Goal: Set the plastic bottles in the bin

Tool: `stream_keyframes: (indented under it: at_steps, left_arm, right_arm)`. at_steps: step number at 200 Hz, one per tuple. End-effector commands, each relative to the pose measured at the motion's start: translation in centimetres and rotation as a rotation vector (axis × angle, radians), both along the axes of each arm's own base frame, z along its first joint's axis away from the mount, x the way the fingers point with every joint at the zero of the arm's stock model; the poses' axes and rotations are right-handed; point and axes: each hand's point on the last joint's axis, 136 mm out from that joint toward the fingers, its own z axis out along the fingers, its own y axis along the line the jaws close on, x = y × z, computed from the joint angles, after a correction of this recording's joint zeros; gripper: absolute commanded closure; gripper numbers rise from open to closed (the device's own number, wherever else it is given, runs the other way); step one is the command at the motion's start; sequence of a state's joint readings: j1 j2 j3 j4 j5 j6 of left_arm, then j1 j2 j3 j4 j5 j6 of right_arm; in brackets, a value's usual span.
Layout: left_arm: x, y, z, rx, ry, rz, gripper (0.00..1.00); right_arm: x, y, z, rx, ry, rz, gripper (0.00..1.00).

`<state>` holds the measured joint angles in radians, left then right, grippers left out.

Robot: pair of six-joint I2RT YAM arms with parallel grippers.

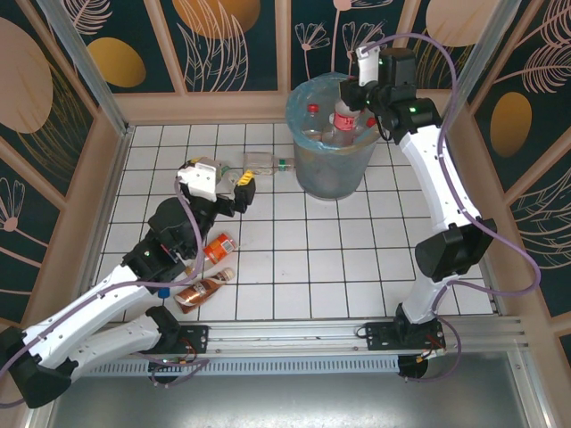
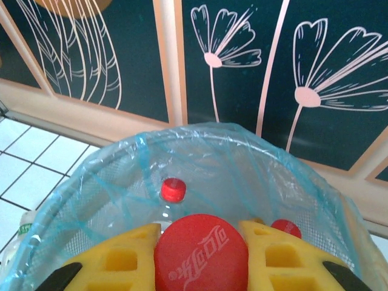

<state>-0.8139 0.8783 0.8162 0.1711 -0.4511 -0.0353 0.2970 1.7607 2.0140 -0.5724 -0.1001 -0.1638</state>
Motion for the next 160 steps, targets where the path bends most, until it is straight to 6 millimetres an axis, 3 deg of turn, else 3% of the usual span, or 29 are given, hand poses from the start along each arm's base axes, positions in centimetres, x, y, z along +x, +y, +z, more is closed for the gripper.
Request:
stream_keyframes:
  at_steps: [1,85,160]
  left_arm:
    - [0.3,-0.3,-0.4,-0.001,0.014,0.000,0.01]
    - [0.5,-0.6,-1.3,0.010,0.044,-0.005,0.01]
    - [0.5,-0.5,-1.5,0.014,0.050,-0.002,0.01]
  right_arm:
    - [-0.5,-0.8,-1.2,-0.056,0.026,-0.014,1.00]
    - [0.5,-1.2,-9.9,-0.080,0.200,-0.021,1.00]
    - [1.4,-2.4,-15.8,-0.064,0.265,-0.027,1.00]
